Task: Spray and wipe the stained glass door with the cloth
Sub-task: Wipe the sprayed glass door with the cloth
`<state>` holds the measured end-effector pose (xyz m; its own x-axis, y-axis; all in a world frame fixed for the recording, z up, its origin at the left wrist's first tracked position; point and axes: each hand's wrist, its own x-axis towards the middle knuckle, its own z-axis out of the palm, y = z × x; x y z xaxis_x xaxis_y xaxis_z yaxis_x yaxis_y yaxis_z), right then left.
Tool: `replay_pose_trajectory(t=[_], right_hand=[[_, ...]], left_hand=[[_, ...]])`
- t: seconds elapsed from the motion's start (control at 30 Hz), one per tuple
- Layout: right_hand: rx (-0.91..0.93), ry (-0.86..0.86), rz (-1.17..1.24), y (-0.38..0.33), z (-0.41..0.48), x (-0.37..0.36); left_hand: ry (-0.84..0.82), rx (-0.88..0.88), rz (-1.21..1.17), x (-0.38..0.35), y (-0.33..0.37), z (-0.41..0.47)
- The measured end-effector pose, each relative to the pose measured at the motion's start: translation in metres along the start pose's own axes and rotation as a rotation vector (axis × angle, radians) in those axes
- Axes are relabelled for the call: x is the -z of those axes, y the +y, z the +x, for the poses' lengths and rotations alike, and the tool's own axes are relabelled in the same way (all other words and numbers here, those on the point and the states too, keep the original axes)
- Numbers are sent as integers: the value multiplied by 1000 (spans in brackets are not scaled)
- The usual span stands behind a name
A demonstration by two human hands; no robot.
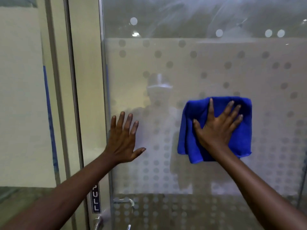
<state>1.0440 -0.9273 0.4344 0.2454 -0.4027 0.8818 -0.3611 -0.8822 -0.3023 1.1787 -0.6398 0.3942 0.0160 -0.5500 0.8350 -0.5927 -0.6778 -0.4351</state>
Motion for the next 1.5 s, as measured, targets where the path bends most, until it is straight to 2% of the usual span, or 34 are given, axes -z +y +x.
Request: replay_pose_trajectory(t=[0.17, 0.43, 0.73, 1.07, 1.3, 1.5], right_hand=[[-14, 40, 45, -51, 31, 8], [169, 17, 89, -146, 5, -2], [331, -44, 107, -215, -56, -29], [536, -161, 72, -209, -116, -52], [607, -229, 40, -179, -150, -62], [615, -266, -27, -127, -178, -69]], left_hand=[[112, 12, 8, 17, -43, 12], [195, 0, -67, 26, -78, 4], [122, 78, -141, 23, -87, -19], [139, 53, -182, 32, -72, -40], [-31, -18, -109, 31, -55, -57], [-91, -77, -107, 25, -29, -65]])
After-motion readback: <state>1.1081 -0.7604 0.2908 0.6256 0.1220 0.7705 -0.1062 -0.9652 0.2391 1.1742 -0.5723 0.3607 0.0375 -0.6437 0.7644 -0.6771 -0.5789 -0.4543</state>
